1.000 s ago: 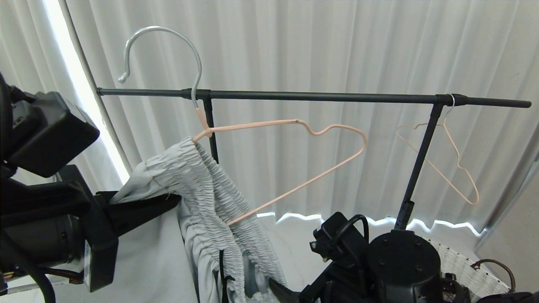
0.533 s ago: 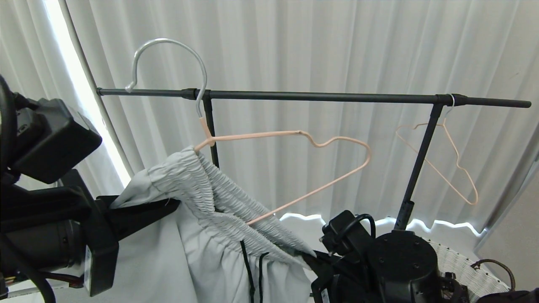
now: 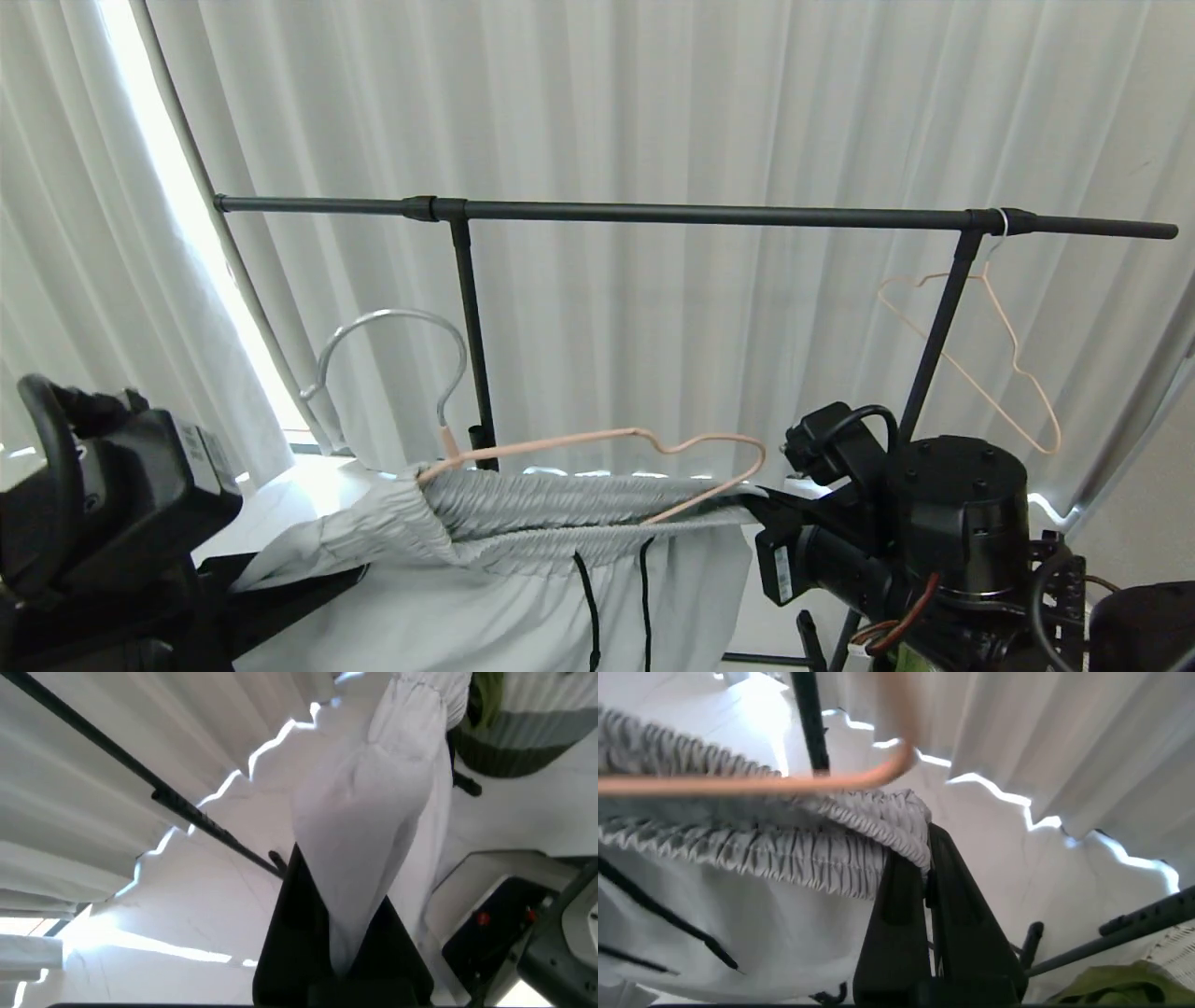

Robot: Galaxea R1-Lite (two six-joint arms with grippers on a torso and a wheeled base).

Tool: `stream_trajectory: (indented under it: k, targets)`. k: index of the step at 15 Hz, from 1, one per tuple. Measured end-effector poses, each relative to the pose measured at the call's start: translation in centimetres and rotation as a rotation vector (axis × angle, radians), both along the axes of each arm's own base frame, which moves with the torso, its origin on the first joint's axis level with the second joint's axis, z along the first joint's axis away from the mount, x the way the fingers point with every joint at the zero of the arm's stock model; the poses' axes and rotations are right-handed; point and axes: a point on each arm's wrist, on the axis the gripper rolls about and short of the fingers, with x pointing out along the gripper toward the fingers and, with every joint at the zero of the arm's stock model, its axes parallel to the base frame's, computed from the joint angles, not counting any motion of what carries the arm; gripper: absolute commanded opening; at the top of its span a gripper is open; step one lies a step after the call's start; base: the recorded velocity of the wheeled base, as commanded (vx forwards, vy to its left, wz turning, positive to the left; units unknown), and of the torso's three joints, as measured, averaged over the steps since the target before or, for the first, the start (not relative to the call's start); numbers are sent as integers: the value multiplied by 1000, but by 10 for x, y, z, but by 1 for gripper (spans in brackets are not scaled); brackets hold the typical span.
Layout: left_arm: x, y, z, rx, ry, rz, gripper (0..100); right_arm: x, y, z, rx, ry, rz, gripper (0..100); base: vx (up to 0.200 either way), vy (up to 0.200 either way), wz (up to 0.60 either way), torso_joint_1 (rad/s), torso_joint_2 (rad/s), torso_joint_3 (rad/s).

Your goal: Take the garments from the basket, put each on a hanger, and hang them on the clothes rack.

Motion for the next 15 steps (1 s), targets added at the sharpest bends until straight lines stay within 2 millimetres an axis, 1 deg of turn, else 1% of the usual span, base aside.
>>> stream_trajectory:
  k: [3, 5, 9, 11, 13, 15]
  targets:
    - [-8, 6, -18, 38, 38, 0, 0, 4, -8, 3, -3, -10, -25, 0, 0, 0, 0, 0, 0, 0]
    - [-11, 8, -25, 56, 59, -1, 0, 5, -13, 4, -6, -14, -29, 0, 0, 0, 0, 0, 0, 0]
    - [-16, 13, -40, 175, 146, -32, 0, 1, -20, 10, -15, -37, 26, 0, 0, 0, 0, 0, 0, 0]
    - [-12, 9, -45, 202, 172, -24, 0, -5, -25, 12, -40, -57, 71, 0, 0, 0, 0, 0, 0, 0]
    - [-2, 5, -45, 228, 172, 28, 0, -15, -28, 14, -67, -61, 113, 0, 0, 0, 0, 0, 0, 0]
    - [6, 2, -44, 212, 163, 74, 0, -32, -29, 16, -108, -38, 194, 0, 0, 0, 0, 0, 0, 0]
